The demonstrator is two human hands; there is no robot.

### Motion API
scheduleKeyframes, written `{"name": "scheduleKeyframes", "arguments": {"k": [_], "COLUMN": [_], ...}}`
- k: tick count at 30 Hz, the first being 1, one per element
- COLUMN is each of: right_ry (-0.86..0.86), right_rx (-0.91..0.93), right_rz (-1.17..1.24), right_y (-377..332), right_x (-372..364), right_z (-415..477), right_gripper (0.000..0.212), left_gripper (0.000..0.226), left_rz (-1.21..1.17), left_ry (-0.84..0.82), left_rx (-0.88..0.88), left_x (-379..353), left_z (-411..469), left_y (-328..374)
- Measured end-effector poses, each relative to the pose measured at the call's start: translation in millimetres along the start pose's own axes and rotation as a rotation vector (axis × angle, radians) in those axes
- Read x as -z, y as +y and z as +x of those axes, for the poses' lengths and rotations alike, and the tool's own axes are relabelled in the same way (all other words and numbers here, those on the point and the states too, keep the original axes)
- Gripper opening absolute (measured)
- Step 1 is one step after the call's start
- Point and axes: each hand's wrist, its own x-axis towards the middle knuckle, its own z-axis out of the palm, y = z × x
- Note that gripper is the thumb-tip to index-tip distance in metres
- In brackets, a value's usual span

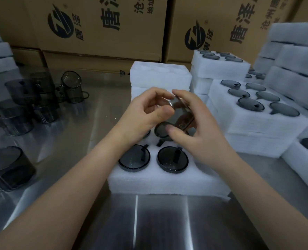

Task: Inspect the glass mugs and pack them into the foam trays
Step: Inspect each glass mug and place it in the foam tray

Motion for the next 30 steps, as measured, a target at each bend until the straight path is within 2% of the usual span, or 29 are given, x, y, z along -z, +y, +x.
{"name": "scheduleKeyframes", "arguments": {"k": [5, 11, 14, 19, 24, 30], "right_ry": [0.081, 0.101, 0.072, 0.116, 0.153, 0.191], "right_rx": [-0.107, -0.114, -0.101, -0.094, -0.210, -0.402], "right_rz": [0.107, 0.176, 0.188, 0.228, 0.293, 0.607], "right_y": [0, -1, 0, 1, 2, 3], "right_x": [-1, -3, -4, -4, -5, -1], "right_z": [-1, -1, -2, -4, -1, 5], "right_gripper": [0.043, 0.038, 0.034, 0.027, 0.030, 0.033], "left_gripper": [0.075, 0.097, 0.095, 0.096, 0.090, 0.085], "left_rz": [0.271, 0.446, 0.502, 0.445, 0.405, 0.445], "left_ry": [-0.172, -0.140, -0.119, -0.105, -0.134, -0.152], "left_rx": [0.022, -0.062, -0.080, -0.090, -0.127, -0.233], "left_x": [-4, -5, -3, -6, -8, -12], "left_z": [-1, -2, -2, -6, -7, -9], "left_y": [7, 17, 19, 19, 16, 14]}}
